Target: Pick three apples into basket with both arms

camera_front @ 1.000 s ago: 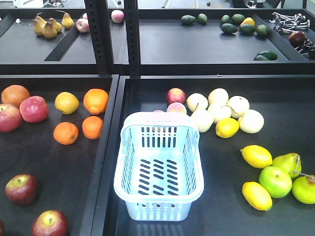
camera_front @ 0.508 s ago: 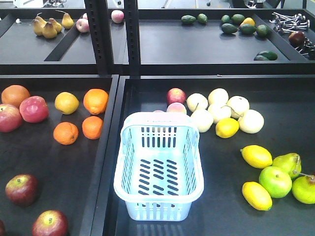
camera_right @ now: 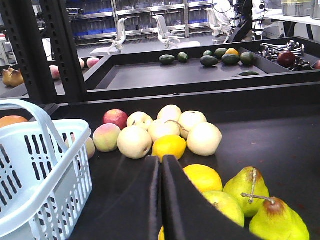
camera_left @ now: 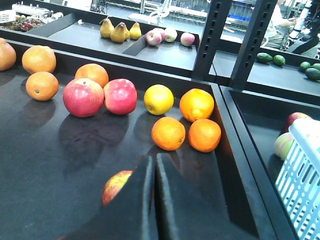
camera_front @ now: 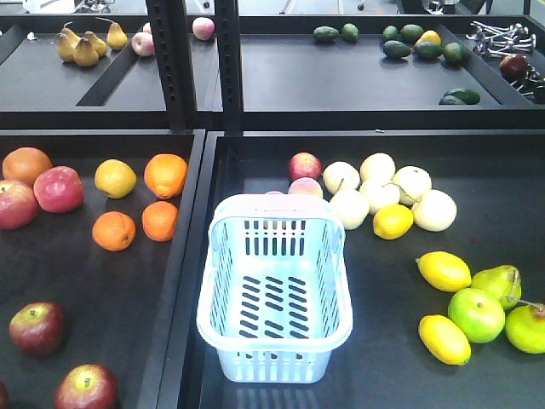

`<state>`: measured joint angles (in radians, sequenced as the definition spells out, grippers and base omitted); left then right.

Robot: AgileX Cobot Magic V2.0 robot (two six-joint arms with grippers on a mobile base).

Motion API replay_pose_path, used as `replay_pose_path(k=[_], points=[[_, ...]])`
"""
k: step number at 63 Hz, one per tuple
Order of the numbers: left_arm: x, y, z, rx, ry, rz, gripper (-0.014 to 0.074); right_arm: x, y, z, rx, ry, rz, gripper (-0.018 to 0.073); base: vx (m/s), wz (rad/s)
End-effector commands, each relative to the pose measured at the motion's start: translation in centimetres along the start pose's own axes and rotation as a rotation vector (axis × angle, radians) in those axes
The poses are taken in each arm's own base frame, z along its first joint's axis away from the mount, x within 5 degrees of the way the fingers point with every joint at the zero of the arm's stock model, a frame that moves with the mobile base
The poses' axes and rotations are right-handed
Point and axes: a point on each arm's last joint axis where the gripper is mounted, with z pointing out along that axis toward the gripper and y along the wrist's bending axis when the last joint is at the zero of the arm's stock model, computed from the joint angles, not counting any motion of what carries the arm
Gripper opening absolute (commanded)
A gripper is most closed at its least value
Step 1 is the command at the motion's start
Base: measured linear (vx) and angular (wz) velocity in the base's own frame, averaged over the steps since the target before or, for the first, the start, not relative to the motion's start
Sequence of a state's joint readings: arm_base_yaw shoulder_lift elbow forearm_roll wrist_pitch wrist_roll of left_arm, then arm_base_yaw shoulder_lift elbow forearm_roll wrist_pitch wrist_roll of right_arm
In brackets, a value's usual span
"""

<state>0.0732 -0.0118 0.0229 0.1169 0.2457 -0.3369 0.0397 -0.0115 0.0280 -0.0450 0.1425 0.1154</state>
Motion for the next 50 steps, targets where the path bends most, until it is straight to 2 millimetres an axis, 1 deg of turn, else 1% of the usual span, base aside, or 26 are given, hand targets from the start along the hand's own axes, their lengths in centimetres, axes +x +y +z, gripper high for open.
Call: replay_pose_path(k=[1, 3, 14, 27, 34, 44, 50], points=[[-0.7, -0.3, -0.1, 0.042, -0.110, -0.018, -0.0006, -0.3, 0.0, 0.0, -0.002, -0.077, -0.021, -0.0004, 0.00, 0.00], [-0.9, -0.3, -0.1, 0.049, -0.125, -0.040, -0.0006, -0.3, 0.0, 0.0, -0.002, -0.077, -0.021, -0.0004, 0.00, 0.00], [-1.8, -0.7, -0.3, 0.113, -0.210, -0.285, -0.0006, -0.3, 0.0, 0.0, -0.002, -0.077, -0.021, -0.0004, 0.00, 0.00], [-2.9, -0.9, -0.6, 0.175, -0.303, -0.433, -0.0006, -0.3, 0.0, 0.0, -0.002, -0.077, -0.021, -0.0004, 0.00, 0.00], [-3.4, -1.0, -0.8, 0.197, -0.349, -0.454, -0.0006, -0.3, 0.0, 0.0, -0.002, -0.077, -0.021, -0.0004, 0.00, 0.00], [-3.6, -1.0, -0.9, 0.209, -0.375, -0.458, -0.0006, -0.3, 0.0, 0.0, -0.002, -0.077, -0.021, -0.0004, 0.00, 0.00], [-3.7, -1.0, -1.0, 0.228, -0.380, -0.524, -0.0006, -0.3, 0.0, 0.0, -0.002, -0.077, -0.021, -0.0004, 0.00, 0.00]])
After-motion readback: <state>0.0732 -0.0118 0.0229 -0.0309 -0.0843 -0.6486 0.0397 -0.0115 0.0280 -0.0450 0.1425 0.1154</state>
